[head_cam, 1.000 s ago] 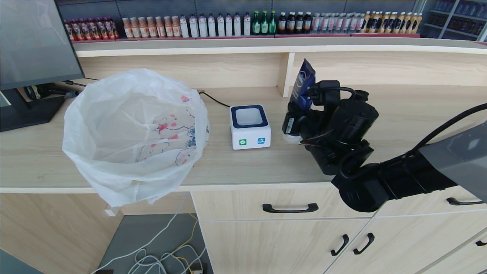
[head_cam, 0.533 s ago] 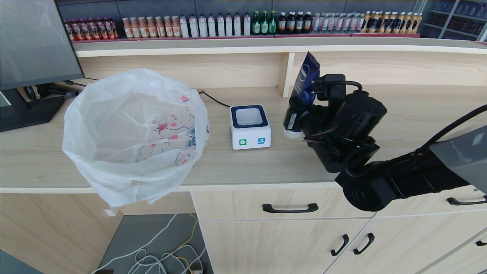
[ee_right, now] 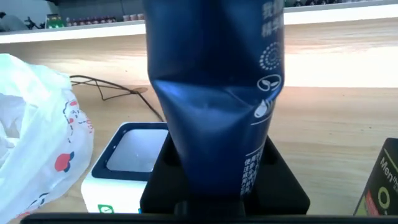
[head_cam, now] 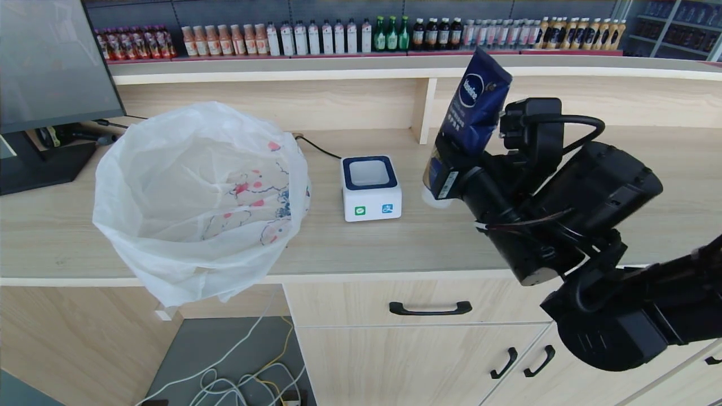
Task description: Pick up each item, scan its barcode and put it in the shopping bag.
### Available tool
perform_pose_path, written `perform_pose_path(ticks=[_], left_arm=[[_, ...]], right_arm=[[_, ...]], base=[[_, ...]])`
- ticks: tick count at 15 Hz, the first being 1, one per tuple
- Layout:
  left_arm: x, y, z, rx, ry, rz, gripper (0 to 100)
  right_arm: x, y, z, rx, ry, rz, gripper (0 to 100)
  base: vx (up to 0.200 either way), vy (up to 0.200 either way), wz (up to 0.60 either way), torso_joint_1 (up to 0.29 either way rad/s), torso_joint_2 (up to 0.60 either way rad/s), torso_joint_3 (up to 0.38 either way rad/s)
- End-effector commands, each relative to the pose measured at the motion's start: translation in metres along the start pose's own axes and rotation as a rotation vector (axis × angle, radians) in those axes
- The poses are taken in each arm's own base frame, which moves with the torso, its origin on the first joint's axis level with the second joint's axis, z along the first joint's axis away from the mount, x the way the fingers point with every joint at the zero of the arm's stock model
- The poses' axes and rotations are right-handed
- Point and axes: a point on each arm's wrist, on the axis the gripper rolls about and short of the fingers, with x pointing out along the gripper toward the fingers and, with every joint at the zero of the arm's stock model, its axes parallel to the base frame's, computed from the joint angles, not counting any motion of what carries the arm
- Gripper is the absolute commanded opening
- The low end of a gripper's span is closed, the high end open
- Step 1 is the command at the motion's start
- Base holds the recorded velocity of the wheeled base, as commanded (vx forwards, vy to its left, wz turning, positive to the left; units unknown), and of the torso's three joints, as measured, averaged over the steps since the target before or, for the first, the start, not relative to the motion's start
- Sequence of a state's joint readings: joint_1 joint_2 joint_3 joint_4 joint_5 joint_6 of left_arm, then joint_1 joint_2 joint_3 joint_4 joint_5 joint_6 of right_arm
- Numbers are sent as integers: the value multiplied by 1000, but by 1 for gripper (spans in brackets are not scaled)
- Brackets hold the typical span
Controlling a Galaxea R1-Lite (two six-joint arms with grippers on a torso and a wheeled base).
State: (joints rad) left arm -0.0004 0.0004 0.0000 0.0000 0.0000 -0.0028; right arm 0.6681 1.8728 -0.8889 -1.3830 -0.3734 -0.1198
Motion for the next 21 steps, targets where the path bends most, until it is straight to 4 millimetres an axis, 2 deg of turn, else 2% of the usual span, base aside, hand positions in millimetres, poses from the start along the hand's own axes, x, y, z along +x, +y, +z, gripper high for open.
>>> perform_pose_path(ticks=[1, 7, 8, 9, 12, 15, 21], left_arm=[[0, 0, 0, 0, 0, -1, 100], [0, 0, 0, 0, 0, 0, 100], [0, 0, 0, 0, 0, 0, 100], [0, 0, 0, 0, 0, 0, 100], [0, 0, 0, 0, 0, 0, 100], [0, 0, 0, 0, 0, -1, 100], [0, 0, 0, 0, 0, 0, 100]], right_arm=[[-39, 4, 17, 2, -15, 57, 0], [-112, -18, 42, -29, -8, 120, 0], [-119, -20, 42, -39, 0, 130, 0], [-136, -27, 40, -74, 25, 142, 0], [-159, -40, 38, -117, 49, 147, 0], [-173, -49, 44, -201, 25, 143, 0], [-213, -71, 39, -323, 46, 152, 0]], base=[[0, 0, 0, 0, 0, 0], [0, 0, 0, 0, 0, 0], [0, 0, 0, 0, 0, 0], [0, 0, 0, 0, 0, 0], [0, 0, 0, 0, 0, 0], [0, 0, 0, 0, 0, 0], [0, 0, 0, 0, 0, 0]])
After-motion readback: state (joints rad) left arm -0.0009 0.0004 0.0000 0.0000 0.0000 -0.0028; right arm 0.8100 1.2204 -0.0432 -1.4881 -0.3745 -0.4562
